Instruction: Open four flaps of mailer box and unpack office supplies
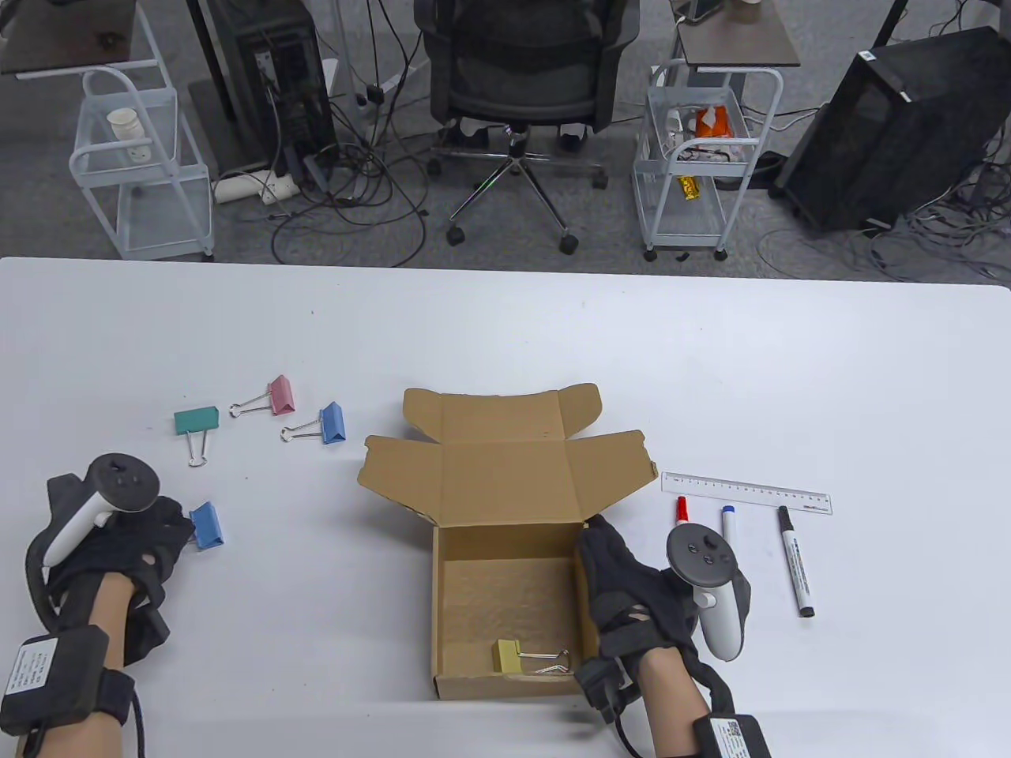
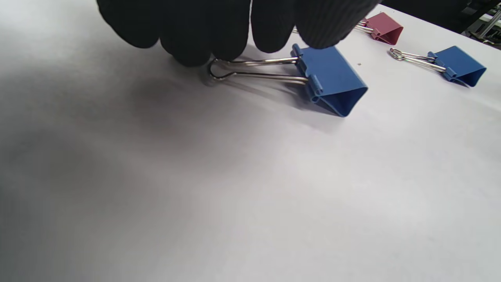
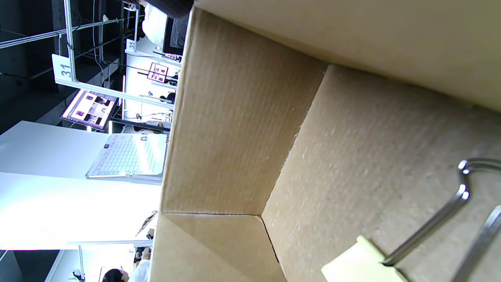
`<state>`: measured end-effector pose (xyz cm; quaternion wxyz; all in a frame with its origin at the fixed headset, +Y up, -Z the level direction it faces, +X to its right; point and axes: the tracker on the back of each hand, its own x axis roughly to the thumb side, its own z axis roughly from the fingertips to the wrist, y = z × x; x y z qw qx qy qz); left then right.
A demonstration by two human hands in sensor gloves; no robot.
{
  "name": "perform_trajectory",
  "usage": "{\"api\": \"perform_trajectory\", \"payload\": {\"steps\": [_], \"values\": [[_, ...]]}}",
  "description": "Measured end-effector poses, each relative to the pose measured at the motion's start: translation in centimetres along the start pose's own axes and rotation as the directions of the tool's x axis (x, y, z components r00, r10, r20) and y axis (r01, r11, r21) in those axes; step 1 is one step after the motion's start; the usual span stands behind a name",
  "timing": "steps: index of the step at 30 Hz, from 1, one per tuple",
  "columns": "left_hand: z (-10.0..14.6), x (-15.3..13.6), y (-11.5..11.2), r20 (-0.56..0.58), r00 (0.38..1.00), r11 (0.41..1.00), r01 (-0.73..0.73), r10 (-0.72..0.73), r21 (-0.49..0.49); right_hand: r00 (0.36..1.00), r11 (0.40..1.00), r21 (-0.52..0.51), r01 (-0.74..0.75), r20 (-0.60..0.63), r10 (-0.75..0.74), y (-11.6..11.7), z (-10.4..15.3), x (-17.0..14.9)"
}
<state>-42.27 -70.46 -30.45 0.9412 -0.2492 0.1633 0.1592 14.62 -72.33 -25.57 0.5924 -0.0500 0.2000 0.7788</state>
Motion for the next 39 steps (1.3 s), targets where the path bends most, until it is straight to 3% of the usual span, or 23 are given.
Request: {"api": "perform_trajectory", "payload": {"steps": [13,25,39], "values": [[3.3,1.7,0.1,0.064,0.998,1.000,-0.001,0.001,-0.005,1.000,1.000,0.002,-0.013,0.001,0.013,0.0,0.0,0.1],[7.3,6.9,-0.1,0.221,0.966,0.990,0.119,-0.134,0.081,1.000,1.000,-0.002,-0.001,0.000,0.001,0.0,0.0,0.0],[12.3,13.8,-0.7,0.401,0.878,0.963,0.211,-0.261,0.166,1.000,1.000,0.002,0.003,0.000,-0.003,0.0,0.0,0.0]]}}
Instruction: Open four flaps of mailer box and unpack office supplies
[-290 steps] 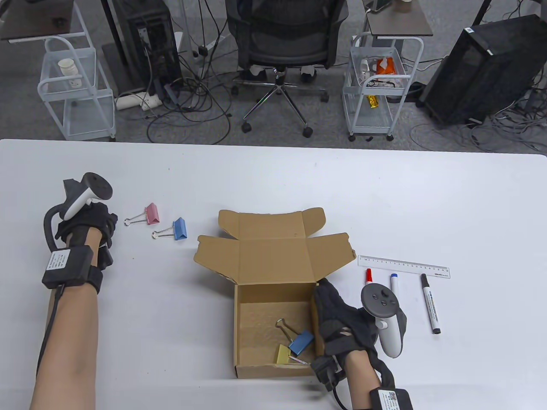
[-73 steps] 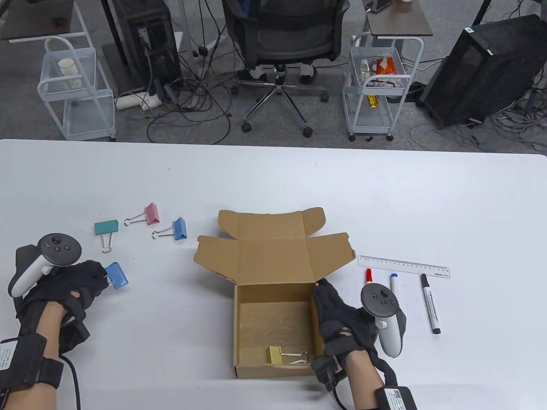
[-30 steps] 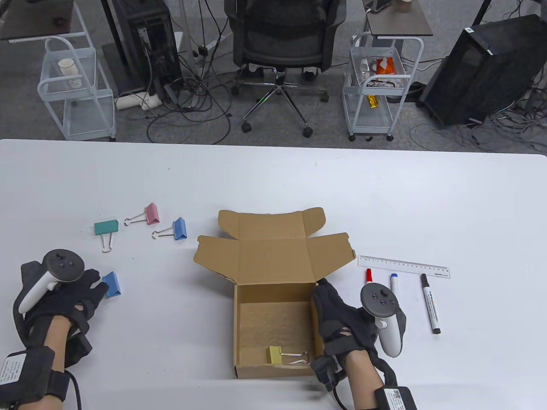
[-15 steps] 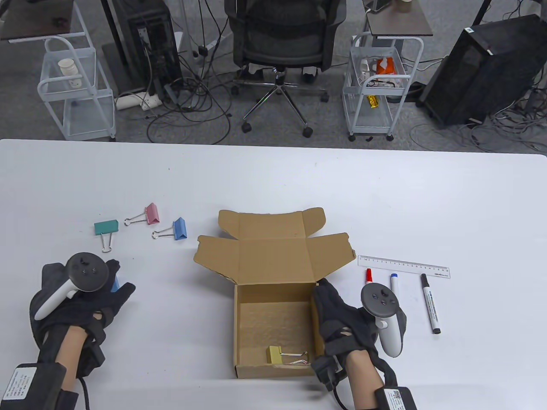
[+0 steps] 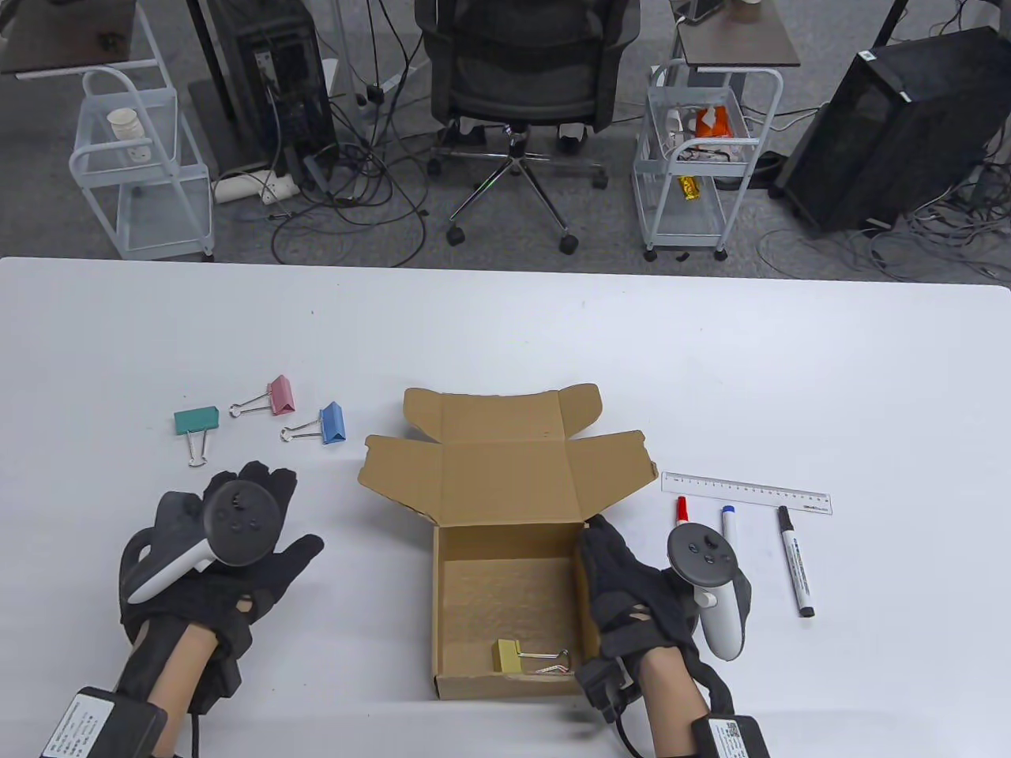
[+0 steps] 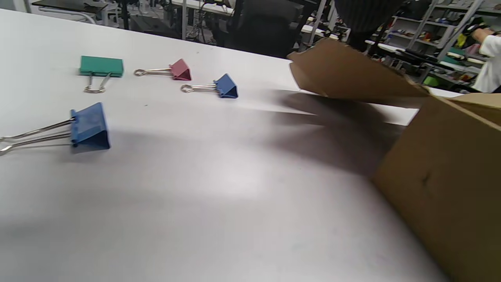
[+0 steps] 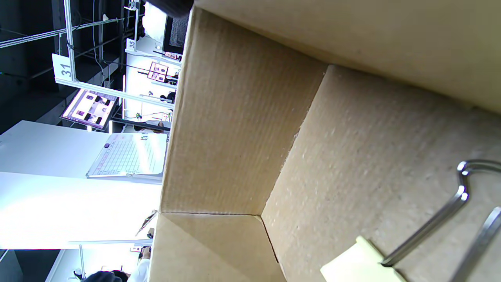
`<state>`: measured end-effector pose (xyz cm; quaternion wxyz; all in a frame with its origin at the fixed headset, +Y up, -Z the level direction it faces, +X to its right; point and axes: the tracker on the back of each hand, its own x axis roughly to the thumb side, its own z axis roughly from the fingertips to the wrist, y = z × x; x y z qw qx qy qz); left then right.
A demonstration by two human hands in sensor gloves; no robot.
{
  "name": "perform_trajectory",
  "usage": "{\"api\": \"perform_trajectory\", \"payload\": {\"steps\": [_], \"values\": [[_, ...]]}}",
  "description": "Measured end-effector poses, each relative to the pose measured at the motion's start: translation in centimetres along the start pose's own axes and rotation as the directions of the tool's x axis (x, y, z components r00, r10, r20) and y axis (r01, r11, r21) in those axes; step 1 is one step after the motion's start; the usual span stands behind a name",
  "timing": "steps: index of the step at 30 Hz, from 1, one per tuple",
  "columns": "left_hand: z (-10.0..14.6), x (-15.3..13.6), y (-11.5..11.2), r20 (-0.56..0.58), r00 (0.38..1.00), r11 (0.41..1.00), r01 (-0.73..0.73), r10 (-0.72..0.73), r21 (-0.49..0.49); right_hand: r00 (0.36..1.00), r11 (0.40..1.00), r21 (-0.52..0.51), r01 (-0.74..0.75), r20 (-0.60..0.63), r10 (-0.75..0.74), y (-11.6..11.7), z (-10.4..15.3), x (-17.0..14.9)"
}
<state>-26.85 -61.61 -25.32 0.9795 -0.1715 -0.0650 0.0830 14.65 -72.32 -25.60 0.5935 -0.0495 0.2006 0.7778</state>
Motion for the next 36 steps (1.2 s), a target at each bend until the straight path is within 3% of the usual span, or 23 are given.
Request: {"api": "perform_trajectory", "payload": {"steps": [15,27,36], "values": [[0.8,9.3,0.8,0.205,0.976,0.997,0.074,-0.073,-0.001,1.000,1.000,0.000,0.000,0.000,0.000,0.0,0.0,0.0],[0.0,14.7,-0.3,0.277,0.949,0.987,0.161,-0.149,-0.018,1.000,1.000,0.000,0.000,0.000,0.000,0.0,0.0,0.0],[-0.6,17.0,-1.2,0.308,0.936,0.980,0.192,-0.170,-0.042,1.000,1.000,-0.002,-0.003,0.000,0.003,0.0,0.0,0.0]]}}
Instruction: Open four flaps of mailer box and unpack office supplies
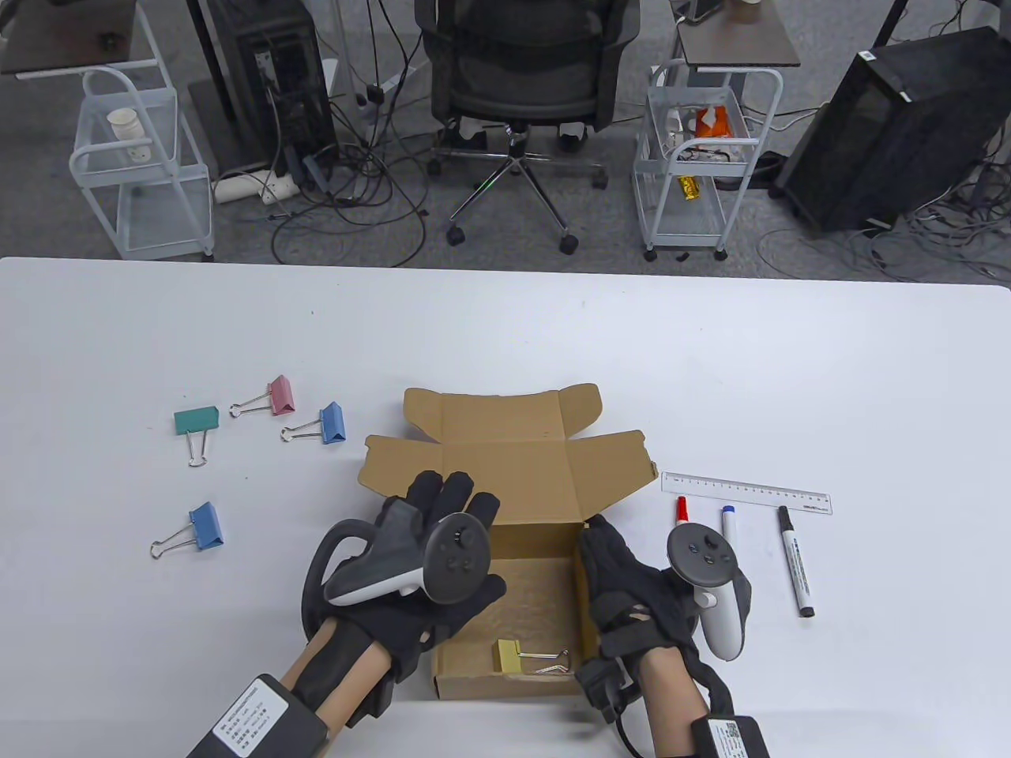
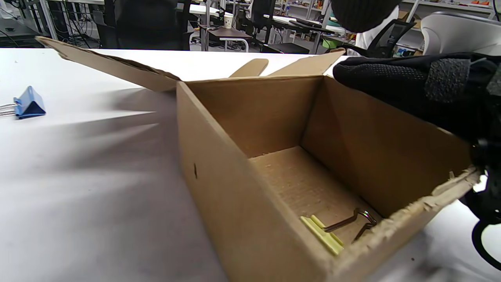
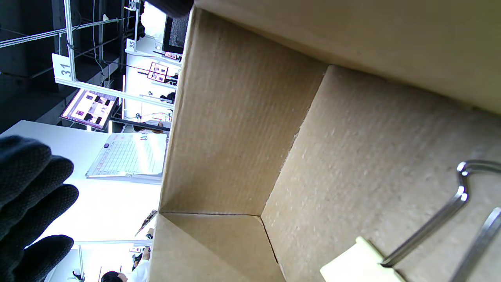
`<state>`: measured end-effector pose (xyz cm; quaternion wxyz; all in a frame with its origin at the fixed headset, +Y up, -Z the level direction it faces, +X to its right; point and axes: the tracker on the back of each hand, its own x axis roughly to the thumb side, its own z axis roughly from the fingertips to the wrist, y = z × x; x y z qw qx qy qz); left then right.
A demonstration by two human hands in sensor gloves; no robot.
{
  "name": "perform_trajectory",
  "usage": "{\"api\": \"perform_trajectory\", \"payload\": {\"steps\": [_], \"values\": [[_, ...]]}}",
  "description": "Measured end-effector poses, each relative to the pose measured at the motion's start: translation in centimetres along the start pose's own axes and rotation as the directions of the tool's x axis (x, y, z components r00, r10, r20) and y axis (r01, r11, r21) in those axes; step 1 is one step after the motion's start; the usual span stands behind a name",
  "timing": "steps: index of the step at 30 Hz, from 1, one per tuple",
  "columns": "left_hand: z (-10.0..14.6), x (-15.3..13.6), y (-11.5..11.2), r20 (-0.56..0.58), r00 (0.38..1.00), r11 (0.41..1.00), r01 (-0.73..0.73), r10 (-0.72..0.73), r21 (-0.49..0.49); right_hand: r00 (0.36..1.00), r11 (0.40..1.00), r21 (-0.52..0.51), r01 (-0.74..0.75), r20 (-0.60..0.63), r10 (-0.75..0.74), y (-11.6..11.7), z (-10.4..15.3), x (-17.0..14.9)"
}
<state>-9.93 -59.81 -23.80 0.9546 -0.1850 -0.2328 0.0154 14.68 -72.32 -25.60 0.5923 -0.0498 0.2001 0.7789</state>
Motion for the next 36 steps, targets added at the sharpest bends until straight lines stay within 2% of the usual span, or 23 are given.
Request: {"api": "perform_trajectory", "payload": {"steps": [9,15,26,36], "values": [[-1.8,2.8,-1.6,0.073,0.997,0.996,0.032,-0.026,-0.083,1.000,1.000,0.000,0.000,0.000,0.000,0.0,0.0,0.0],[-3.1,4.0,-2.8,0.077,0.996,0.990,0.055,-0.045,-0.133,1.000,1.000,0.000,0.000,0.000,0.000,0.0,0.0,0.0],[-5.1,4.8,-4.9,0.087,0.995,0.965,0.074,-0.053,-0.251,1.000,1.000,0.000,0.000,0.000,0.000,0.0,0.0,0.0],[-7.0,4.5,-6.8,0.060,0.998,0.909,0.009,0.018,-0.418,1.000,1.000,-0.001,-0.004,-0.001,0.004,0.0,0.0,0.0]]}}
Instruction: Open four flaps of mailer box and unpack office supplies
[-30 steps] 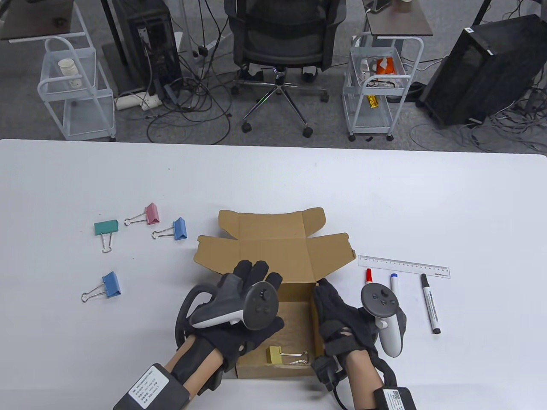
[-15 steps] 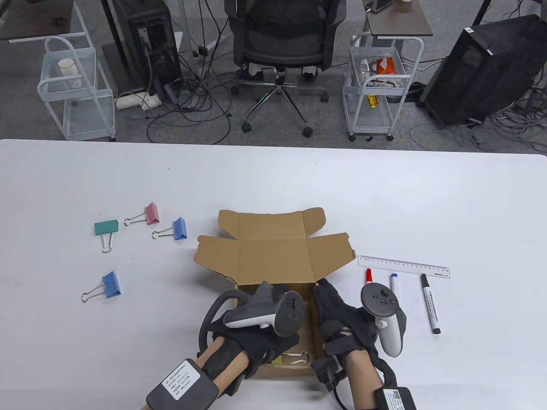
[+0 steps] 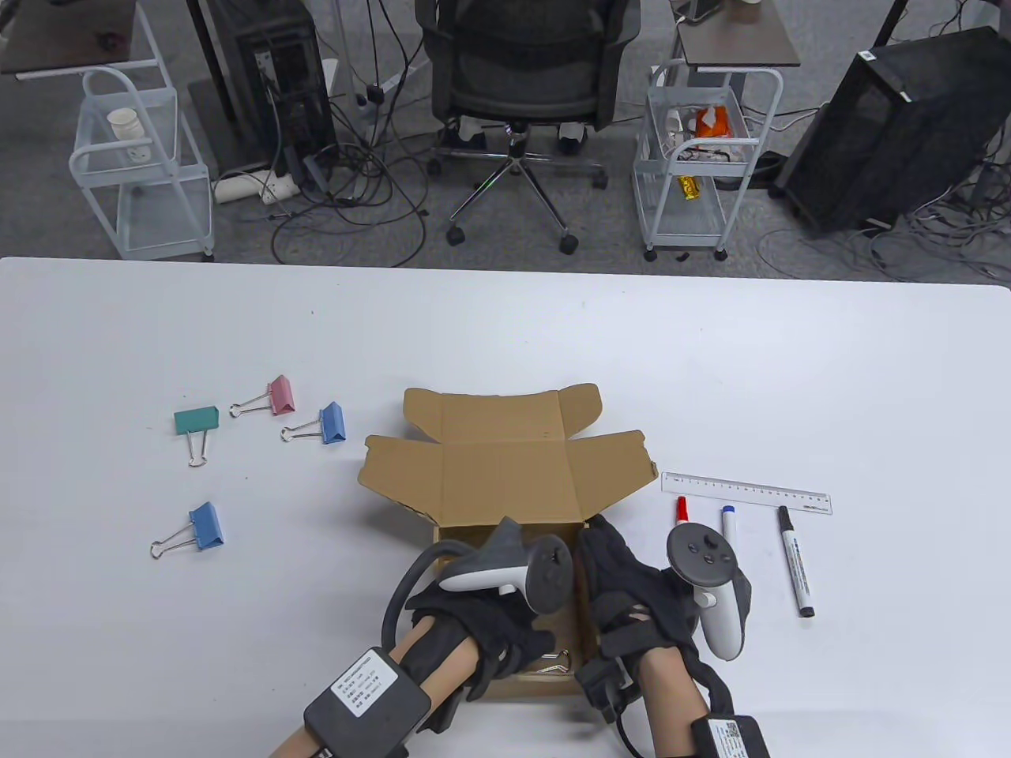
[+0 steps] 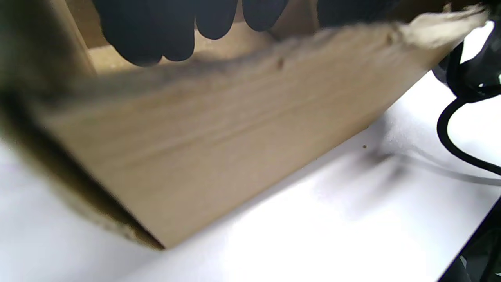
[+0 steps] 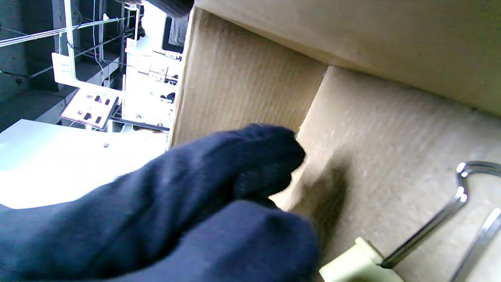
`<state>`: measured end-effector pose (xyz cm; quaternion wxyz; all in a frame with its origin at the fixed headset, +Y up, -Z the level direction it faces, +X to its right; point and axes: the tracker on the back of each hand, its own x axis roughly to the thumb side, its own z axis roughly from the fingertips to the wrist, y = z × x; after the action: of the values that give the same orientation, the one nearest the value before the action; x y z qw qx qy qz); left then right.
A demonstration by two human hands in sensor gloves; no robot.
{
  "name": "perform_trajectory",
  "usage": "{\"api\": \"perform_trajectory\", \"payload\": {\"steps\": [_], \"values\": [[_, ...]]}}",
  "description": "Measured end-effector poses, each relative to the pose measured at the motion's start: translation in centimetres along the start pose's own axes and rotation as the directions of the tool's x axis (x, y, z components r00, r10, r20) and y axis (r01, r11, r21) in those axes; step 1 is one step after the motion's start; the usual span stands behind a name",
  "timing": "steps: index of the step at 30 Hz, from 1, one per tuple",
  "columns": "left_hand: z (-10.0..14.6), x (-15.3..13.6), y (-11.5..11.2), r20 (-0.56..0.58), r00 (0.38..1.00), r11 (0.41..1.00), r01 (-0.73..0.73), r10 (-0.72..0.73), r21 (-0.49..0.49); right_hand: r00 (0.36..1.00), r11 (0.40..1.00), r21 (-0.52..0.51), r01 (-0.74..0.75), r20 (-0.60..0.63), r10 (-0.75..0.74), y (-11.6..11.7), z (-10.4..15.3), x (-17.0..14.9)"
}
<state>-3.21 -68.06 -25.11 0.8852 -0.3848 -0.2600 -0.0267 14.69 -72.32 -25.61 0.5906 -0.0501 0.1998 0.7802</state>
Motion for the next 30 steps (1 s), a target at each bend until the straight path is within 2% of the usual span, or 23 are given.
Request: {"api": "perform_trajectory", "payload": {"steps": [3,8,30], "values": [[-0.6,-0.2,-0.4,-0.048,0.999,0.997,0.019,-0.023,-0.079,1.000,1.000,0.000,0.001,-0.001,-0.001,0.0,0.0,0.0],[-1.1,0.1,-0.6,-0.065,0.998,0.990,-0.009,0.001,-0.139,1.000,1.000,0.000,0.001,0.000,-0.001,0.0,0.0,0.0],[-1.6,-0.4,-0.6,-0.034,0.996,0.978,-0.088,0.083,-0.190,1.000,1.000,0.000,-0.007,-0.001,0.007,0.0,-0.1,0.0]]}}
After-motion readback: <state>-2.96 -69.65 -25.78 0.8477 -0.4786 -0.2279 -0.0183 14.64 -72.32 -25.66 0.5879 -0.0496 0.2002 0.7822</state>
